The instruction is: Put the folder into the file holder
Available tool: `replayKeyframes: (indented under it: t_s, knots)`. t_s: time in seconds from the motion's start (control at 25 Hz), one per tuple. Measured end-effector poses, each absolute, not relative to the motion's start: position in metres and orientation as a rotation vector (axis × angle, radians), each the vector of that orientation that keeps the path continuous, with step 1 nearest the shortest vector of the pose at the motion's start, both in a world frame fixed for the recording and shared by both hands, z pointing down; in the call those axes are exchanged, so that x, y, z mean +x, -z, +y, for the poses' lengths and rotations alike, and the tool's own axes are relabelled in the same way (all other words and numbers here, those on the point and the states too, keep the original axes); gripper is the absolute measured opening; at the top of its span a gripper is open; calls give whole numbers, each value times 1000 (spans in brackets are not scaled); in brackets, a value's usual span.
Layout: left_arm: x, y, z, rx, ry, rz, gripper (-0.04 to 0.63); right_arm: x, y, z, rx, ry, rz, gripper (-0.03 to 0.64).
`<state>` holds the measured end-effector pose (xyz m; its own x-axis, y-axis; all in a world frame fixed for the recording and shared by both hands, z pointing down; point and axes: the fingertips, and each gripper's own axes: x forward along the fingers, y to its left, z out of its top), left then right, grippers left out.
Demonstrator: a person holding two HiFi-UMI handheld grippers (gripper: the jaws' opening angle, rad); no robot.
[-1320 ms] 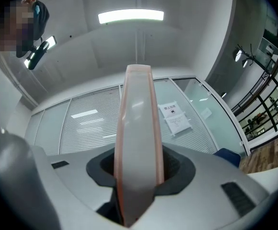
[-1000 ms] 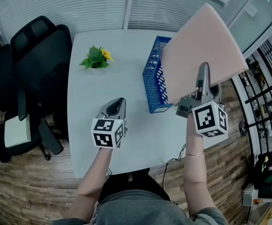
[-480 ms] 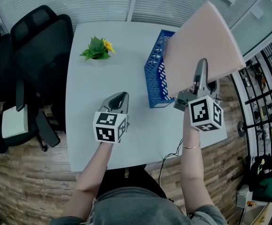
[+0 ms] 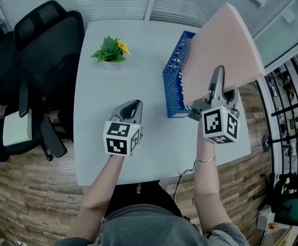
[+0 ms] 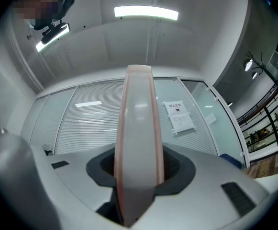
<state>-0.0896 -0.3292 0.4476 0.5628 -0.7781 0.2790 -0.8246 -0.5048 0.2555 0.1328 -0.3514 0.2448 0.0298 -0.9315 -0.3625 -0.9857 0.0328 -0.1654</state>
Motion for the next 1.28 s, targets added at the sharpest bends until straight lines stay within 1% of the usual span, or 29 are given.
replayKeyframes:
  t_s: [0.56,1.28]
  knots:
    - [-102,-463,-334,2413,-229,-1326,28,121,-281,-361,-1963,-199,1988,161]
    - [-96,-478,-337,2395,-241,-1290,28,116,-330,-369,-2064,-130,2046,168]
